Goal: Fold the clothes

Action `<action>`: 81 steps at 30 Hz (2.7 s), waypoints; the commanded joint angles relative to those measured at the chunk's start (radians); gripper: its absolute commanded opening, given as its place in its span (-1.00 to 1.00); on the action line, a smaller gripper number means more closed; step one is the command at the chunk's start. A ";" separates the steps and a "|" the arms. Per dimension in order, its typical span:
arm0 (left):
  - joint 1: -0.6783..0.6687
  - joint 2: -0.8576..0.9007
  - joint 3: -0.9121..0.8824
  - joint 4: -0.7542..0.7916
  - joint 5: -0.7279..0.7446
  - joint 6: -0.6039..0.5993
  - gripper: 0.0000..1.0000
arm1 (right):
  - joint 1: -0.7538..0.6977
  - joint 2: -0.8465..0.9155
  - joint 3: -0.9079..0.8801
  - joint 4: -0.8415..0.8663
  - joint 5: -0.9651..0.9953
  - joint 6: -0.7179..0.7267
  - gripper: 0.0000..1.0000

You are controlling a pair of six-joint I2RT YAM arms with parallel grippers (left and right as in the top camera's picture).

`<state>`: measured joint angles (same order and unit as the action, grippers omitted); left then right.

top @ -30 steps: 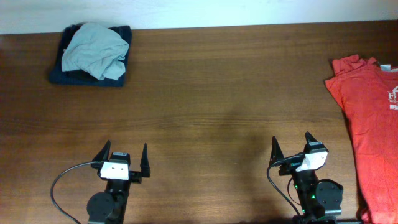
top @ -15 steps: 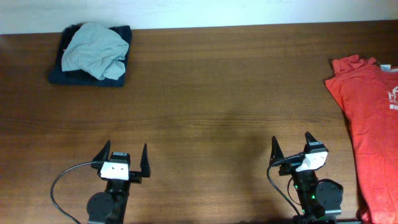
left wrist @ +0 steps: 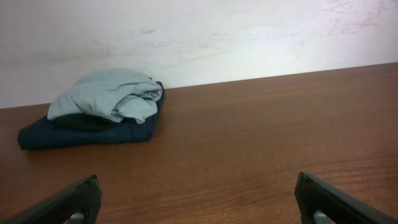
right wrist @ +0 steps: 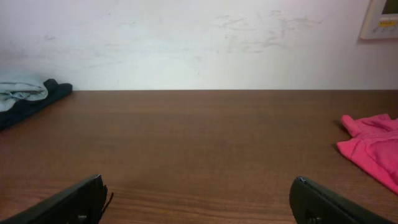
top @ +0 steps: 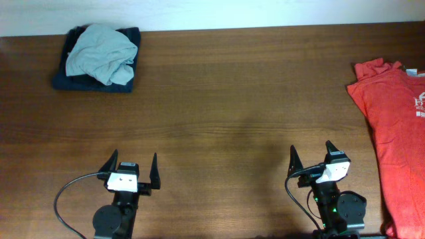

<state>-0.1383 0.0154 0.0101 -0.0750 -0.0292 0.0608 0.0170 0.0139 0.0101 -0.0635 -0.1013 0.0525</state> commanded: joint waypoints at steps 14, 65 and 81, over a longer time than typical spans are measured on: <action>-0.004 -0.009 -0.001 -0.008 0.015 0.016 0.98 | 0.008 -0.006 -0.005 -0.007 0.008 0.005 0.97; -0.004 -0.009 -0.001 -0.008 0.015 0.016 0.98 | 0.008 -0.006 -0.005 -0.006 0.009 0.006 0.97; -0.004 -0.009 -0.001 -0.008 0.015 0.016 0.98 | 0.008 -0.006 -0.005 -0.004 0.080 0.009 0.97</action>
<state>-0.1383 0.0154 0.0101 -0.0750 -0.0296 0.0608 0.0170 0.0139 0.0101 -0.0669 -0.0639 0.0525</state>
